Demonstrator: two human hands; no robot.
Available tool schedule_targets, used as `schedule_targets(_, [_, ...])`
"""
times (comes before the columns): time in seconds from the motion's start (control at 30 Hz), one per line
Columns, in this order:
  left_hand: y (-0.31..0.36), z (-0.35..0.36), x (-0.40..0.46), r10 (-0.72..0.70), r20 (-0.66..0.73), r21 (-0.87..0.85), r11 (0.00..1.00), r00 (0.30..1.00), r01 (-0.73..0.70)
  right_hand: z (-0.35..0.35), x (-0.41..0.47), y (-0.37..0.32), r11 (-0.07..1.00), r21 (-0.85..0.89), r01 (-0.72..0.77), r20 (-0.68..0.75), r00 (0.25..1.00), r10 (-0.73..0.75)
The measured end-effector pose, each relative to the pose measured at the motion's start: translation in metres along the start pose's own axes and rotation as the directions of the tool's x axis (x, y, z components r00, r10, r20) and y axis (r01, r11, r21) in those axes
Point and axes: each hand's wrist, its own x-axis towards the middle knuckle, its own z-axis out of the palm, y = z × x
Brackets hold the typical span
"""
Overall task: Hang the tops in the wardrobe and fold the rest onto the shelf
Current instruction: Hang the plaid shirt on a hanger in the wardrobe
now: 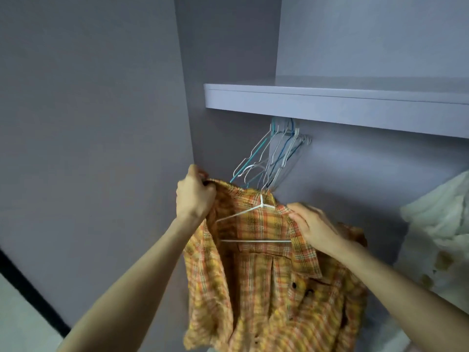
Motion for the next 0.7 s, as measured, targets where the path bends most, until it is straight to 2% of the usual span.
schedule_targets(0.07, [0.003,-0.001,0.000,-0.018,0.030,0.002,1.000,0.999,0.018,0.001,-0.001,-0.001,1.000,-0.015,0.027,-0.015,1.000,-0.027])
schedule_targets(0.17, [-0.003,0.001,-0.003,-0.039,0.119,0.102,0.994,0.992,0.027,-0.007,0.002,0.001,0.998,-0.036,-0.042,-0.135,0.990,0.037])
schedule_targets(0.23, [-0.004,0.006,-0.005,-0.027,0.205,0.160,0.987,0.978,-0.007,-0.011,0.004,0.003,0.996,-0.058,-0.071,-0.185,0.981,0.059])
schedule_targets(0.3, [-0.004,0.011,-0.009,0.043,0.287,0.184,0.978,0.957,-0.099,-0.012,0.005,0.004,0.995,-0.060,-0.077,-0.196,0.979,0.064])
schedule_targets(0.33, [-0.003,0.013,-0.011,0.089,0.364,0.214,0.961,0.927,-0.176,-0.013,0.005,0.006,0.995,-0.050,-0.088,-0.202,0.976,0.076])
schedule_targets(0.37, [-0.003,0.012,-0.014,0.114,0.482,0.246,0.934,0.869,-0.259,-0.013,0.005,0.007,0.994,-0.035,-0.106,-0.210,0.973,0.096])
schedule_targets(0.43, [-0.003,0.011,-0.017,0.053,0.746,0.260,0.895,0.664,-0.363,-0.016,0.004,0.012,0.991,-0.013,-0.133,-0.216,0.968,0.127])
schedule_targets(0.47, [-0.003,0.008,-0.018,0.024,0.816,0.241,0.894,0.577,-0.378,-0.017,0.004,0.013,0.991,-0.008,-0.132,-0.213,0.969,0.128])
schedule_targets(0.5, [-0.004,0.007,-0.018,0.066,0.829,0.201,0.892,0.555,-0.406,-0.019,0.003,0.015,0.992,-0.002,-0.129,-0.207,0.970,0.126])
schedule_targets(0.53, [-0.005,0.008,-0.016,0.158,0.789,0.155,0.884,0.594,-0.440,-0.020,0.003,0.016,0.992,0.007,-0.126,-0.201,0.972,0.124])
schedule_targets(0.6, [-0.007,0.010,-0.011,0.392,0.547,0.096,0.848,0.739,-0.521,-0.022,0.003,0.017,0.994,0.025,-0.111,-0.203,0.973,0.113])
schedule_targets(0.63, [-0.006,0.012,-0.010,0.462,0.450,0.121,0.817,0.764,-0.564,-0.022,0.004,0.017,0.994,0.037,-0.105,-0.207,0.972,0.110])
schedule_targets(0.67, [-0.003,0.015,-0.009,0.476,0.426,0.159,0.798,0.770,-0.581,-0.022,0.004,0.017,0.993,0.053,-0.102,-0.209,0.972,0.111])
schedule_targets(0.7, [-0.002,0.020,-0.007,0.458,0.470,0.168,0.793,0.754,-0.586,-0.022,0.005,0.016,0.993,0.070,-0.099,-0.214,0.970,0.112])
